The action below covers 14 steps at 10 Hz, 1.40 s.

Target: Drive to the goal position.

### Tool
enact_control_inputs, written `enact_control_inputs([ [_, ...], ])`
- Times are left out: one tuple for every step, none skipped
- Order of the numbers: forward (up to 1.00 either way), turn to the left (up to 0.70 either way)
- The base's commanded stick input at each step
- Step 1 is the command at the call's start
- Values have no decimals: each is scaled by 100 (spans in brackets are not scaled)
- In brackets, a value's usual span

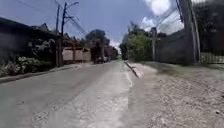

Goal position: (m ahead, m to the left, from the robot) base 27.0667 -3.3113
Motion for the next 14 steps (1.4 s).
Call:
enact_control_inputs([
  [100,0],
  [100,0],
  [100,0],
  [100,0],
  [100,0],
  [100,0],
  [100,0],
  [100,0],
  [100,0],
  [100,0],
  [100,-5],
  [100,-29],
  [100,-39],
  [100,-40],
])
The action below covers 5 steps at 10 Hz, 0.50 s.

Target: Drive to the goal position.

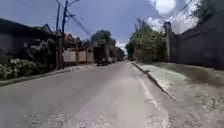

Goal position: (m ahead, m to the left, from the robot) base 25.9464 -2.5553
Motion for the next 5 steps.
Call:
enact_control_inputs([
  [100,-40],
  [100,-39],
  [100,-5],
  [100,0],
  [100,0],
])
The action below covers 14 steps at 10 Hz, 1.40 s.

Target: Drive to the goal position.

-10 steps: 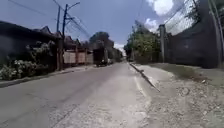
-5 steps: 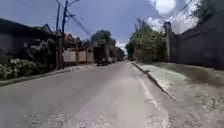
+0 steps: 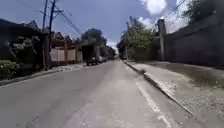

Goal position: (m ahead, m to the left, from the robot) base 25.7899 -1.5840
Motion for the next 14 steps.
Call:
enact_control_inputs([
  [100,0],
  [100,0],
  [100,0],
  [100,0],
  [100,0],
  [100,0],
  [100,0],
  [100,0],
  [100,0],
  [100,0],
  [100,-15],
  [100,-35],
  [100,-37],
  [100,-35],
])
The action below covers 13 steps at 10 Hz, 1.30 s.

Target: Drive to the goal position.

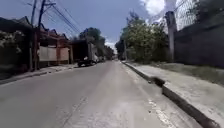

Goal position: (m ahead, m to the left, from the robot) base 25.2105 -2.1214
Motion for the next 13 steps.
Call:
enact_control_inputs([
  [100,-1],
  [100,0],
  [100,0],
  [100,0],
  [100,0],
  [100,0],
  [100,0],
  [100,0],
  [100,0],
  [100,0],
  [100,0],
  [100,0],
  [100,-11],
])
